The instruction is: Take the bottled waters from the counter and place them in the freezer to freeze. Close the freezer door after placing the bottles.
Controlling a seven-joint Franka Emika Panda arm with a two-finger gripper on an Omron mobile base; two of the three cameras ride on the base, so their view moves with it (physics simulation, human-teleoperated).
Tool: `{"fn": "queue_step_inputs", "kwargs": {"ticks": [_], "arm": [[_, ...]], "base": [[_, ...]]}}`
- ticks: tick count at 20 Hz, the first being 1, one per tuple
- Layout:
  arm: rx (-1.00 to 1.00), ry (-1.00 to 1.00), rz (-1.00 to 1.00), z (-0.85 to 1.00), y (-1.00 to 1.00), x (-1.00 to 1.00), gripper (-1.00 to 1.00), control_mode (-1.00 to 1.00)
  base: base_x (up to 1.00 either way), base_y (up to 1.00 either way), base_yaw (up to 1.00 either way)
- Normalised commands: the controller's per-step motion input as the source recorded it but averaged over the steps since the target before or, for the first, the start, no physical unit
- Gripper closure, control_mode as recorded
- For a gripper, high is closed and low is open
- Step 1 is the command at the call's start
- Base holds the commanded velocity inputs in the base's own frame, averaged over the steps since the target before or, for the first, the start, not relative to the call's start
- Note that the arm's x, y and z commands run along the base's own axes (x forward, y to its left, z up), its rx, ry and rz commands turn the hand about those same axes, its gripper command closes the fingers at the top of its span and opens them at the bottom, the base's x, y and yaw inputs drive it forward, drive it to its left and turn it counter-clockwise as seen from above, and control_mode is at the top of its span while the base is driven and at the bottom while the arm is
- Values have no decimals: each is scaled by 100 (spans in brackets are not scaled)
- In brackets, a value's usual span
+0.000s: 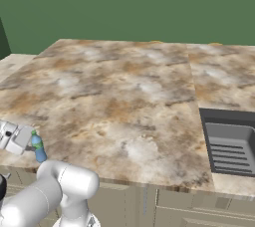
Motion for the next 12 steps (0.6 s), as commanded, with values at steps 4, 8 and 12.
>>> {"fn": "queue_step_inputs", "kwargs": {"ticks": [4, 8, 12], "arm": [[0, 0, 0, 0, -4, 0, -100, -100], [0, 0, 0, 0, 0, 0, 100, -100], [0, 0, 0, 0, 0, 0, 100, -100]], "base": [[0, 0, 0], [0, 0, 0], [0, 0, 0]]}}
